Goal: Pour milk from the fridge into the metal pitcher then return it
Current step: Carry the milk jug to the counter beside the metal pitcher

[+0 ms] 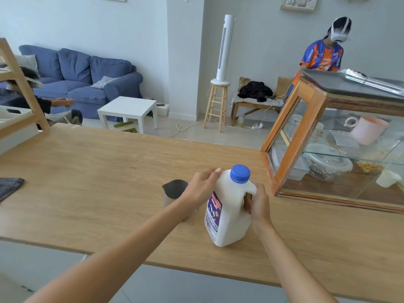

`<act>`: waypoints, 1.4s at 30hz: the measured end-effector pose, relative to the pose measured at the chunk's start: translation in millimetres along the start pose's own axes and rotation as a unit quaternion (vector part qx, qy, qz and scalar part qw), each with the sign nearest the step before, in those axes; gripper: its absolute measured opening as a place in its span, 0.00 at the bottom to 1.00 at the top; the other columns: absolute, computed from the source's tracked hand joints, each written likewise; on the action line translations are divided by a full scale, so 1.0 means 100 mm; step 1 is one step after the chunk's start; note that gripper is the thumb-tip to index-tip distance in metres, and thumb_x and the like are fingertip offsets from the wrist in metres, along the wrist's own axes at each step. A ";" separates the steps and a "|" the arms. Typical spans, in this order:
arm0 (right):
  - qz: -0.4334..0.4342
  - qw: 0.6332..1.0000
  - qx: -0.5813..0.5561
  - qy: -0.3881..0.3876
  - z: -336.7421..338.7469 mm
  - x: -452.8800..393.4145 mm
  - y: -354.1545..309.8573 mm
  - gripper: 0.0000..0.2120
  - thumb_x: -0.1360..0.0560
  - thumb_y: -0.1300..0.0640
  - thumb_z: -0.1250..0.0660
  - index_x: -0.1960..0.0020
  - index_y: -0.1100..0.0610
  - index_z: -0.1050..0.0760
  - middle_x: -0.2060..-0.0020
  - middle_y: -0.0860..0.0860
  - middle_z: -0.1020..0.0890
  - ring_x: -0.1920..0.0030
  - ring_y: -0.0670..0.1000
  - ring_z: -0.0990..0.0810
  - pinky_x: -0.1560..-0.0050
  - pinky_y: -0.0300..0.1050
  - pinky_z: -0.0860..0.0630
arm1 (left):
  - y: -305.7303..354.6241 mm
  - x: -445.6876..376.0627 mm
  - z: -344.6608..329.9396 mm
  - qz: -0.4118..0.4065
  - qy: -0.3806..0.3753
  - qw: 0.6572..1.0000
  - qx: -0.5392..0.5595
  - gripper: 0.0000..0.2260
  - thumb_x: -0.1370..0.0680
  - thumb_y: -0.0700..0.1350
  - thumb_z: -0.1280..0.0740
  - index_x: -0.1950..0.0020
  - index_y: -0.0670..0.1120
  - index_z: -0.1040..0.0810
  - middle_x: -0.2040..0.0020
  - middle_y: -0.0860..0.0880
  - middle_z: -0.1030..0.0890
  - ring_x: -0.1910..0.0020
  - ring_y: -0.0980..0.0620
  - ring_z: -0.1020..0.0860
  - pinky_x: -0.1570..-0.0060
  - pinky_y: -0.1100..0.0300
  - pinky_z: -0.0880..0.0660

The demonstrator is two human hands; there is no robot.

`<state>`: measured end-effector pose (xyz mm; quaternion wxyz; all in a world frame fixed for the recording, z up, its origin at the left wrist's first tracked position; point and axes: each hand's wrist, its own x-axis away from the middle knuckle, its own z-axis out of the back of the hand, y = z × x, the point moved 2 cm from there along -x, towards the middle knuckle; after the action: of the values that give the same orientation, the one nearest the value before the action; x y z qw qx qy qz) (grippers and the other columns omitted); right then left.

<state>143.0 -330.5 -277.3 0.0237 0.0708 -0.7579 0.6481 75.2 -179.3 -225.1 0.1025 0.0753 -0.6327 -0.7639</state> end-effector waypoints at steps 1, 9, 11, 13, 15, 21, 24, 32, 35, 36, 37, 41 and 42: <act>-0.004 1.000 -0.001 -0.002 0.00 0.00 0.01 0.13 0.26 0.54 0.45 0.69 0.52 0.39 0.76 0.47 0.39 0.76 0.46 0.41 0.78 0.38 0.44 | 0.11 0.00 -0.01 -0.025 -0.006 0.999 -0.031 0.16 0.18 0.50 0.43 0.35 0.46 0.23 0.43 0.55 0.20 0.45 0.61 0.24 0.49 0.76 0.30; -0.004 1.000 0.010 0.000 0.01 0.01 0.00 0.15 0.23 0.57 0.47 0.69 0.55 0.35 0.79 0.46 0.36 0.77 0.45 0.38 0.78 0.37 0.41 | 0.47 -0.06 -0.18 -0.153 -0.084 0.943 -0.285 0.19 0.19 0.45 0.39 0.28 0.47 0.32 0.30 0.51 0.28 0.33 0.51 0.29 0.31 0.57 0.34; -0.004 1.000 0.010 0.000 0.01 0.04 -0.03 0.15 0.23 0.57 0.47 0.69 0.55 0.36 0.79 0.46 0.36 0.78 0.45 0.38 0.78 0.37 0.41 | 0.49 -0.09 -0.21 -0.194 -0.088 0.912 -0.352 0.19 0.18 0.43 0.41 0.27 0.45 0.33 0.29 0.49 0.30 0.33 0.49 0.30 0.35 0.62 0.36; -0.005 1.000 0.010 0.003 0.01 0.05 -0.05 0.16 0.23 0.57 0.47 0.69 0.55 0.36 0.79 0.46 0.35 0.78 0.44 0.38 0.78 0.36 0.41 | 0.48 -0.09 -0.23 -0.248 -0.096 0.871 -0.413 0.18 0.18 0.41 0.42 0.27 0.40 0.34 0.30 0.45 0.31 0.34 0.46 0.30 0.37 0.63 0.37; -0.007 1.000 0.022 0.014 0.01 0.04 -0.03 0.15 0.24 0.57 0.47 0.68 0.55 0.36 0.76 0.48 0.35 0.75 0.46 0.37 0.75 0.38 0.40 | 0.45 -0.09 -0.23 -0.296 -0.096 0.828 -0.467 0.16 0.18 0.39 0.41 0.31 0.35 0.32 0.34 0.40 0.29 0.36 0.42 0.28 0.36 0.60 0.36; -0.002 0.997 0.036 0.075 -0.01 0.05 0.01 0.14 0.28 0.52 0.45 0.71 0.53 0.39 0.77 0.47 0.37 0.70 0.50 0.39 0.66 0.49 0.42 | 0.48 -0.14 -0.26 -0.436 -0.048 0.654 -0.617 0.21 0.22 0.48 0.49 0.48 0.38 0.20 0.54 0.44 0.20 0.60 0.48 0.21 0.56 0.60 0.24; 0.007 0.995 0.036 0.094 -0.02 0.08 0.00 0.15 0.28 0.54 0.45 0.72 0.54 0.39 0.76 0.49 0.36 0.70 0.51 0.38 0.67 0.49 0.41 | 0.49 -0.17 -0.27 -0.459 -0.036 0.613 -0.642 0.21 0.22 0.50 0.48 0.51 0.39 0.20 0.59 0.46 0.21 0.65 0.50 0.23 0.62 0.59 0.23; 0.023 0.990 0.048 0.129 -0.04 0.14 -0.02 0.16 0.26 0.55 0.46 0.72 0.57 0.39 0.75 0.53 0.34 0.71 0.53 0.37 0.68 0.48 0.40 | 0.68 -0.26 -0.43 -0.443 -0.046 0.554 -0.703 0.16 0.20 0.47 0.50 0.56 0.44 0.25 0.74 0.49 0.25 0.77 0.49 0.32 0.69 0.57 0.33; 0.029 0.989 0.053 0.138 -0.05 0.16 -0.03 0.17 0.26 0.55 0.46 0.72 0.58 0.39 0.75 0.53 0.35 0.71 0.52 0.37 0.68 0.48 0.40 | 0.70 -0.27 -0.45 -0.378 -0.080 0.568 -0.727 0.15 0.17 0.49 0.54 0.48 0.43 0.31 0.73 0.49 0.32 0.77 0.50 0.36 0.64 0.56 0.35; 0.029 0.988 0.053 0.142 -0.06 0.17 -0.03 0.17 0.26 0.55 0.46 0.72 0.58 0.39 0.75 0.53 0.35 0.71 0.52 0.37 0.68 0.48 0.40 | 0.73 -0.25 -0.46 -0.359 -0.068 0.583 -0.725 0.15 0.17 0.49 0.54 0.49 0.43 0.31 0.73 0.49 0.34 0.77 0.51 0.38 0.65 0.56 0.35; 0.028 0.988 0.054 0.145 -0.06 0.17 -0.03 0.17 0.26 0.55 0.46 0.72 0.57 0.39 0.75 0.53 0.35 0.71 0.52 0.37 0.68 0.48 0.40 | 0.75 -0.23 -0.47 -0.343 -0.049 0.605 -0.717 0.16 0.17 0.49 0.54 0.50 0.43 0.30 0.73 0.49 0.34 0.78 0.51 0.39 0.67 0.56 0.34; 0.020 0.987 0.052 0.151 -0.07 0.20 -0.03 0.17 0.26 0.55 0.46 0.73 0.57 0.40 0.77 0.51 0.36 0.72 0.53 0.38 0.68 0.49 0.40 | 0.75 -0.20 -0.49 -0.281 0.003 0.670 -0.687 0.17 0.17 0.51 0.52 0.56 0.43 0.31 0.73 0.50 0.36 0.76 0.50 0.36 0.74 0.60 0.40; 0.018 0.987 0.050 0.149 -0.08 0.21 -0.02 0.17 0.26 0.55 0.46 0.73 0.57 0.39 0.77 0.51 0.35 0.72 0.53 0.38 0.68 0.49 0.40 | 0.76 -0.19 -0.49 -0.260 0.002 0.680 -0.686 0.19 0.18 0.54 0.51 0.57 0.43 0.31 0.73 0.49 0.37 0.74 0.49 0.34 0.74 0.60 0.41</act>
<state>122.3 -324.9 -271.5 0.1211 -0.0389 -0.7140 0.6885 110.4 -234.1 -160.2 -0.0764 0.1470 0.1134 -0.9796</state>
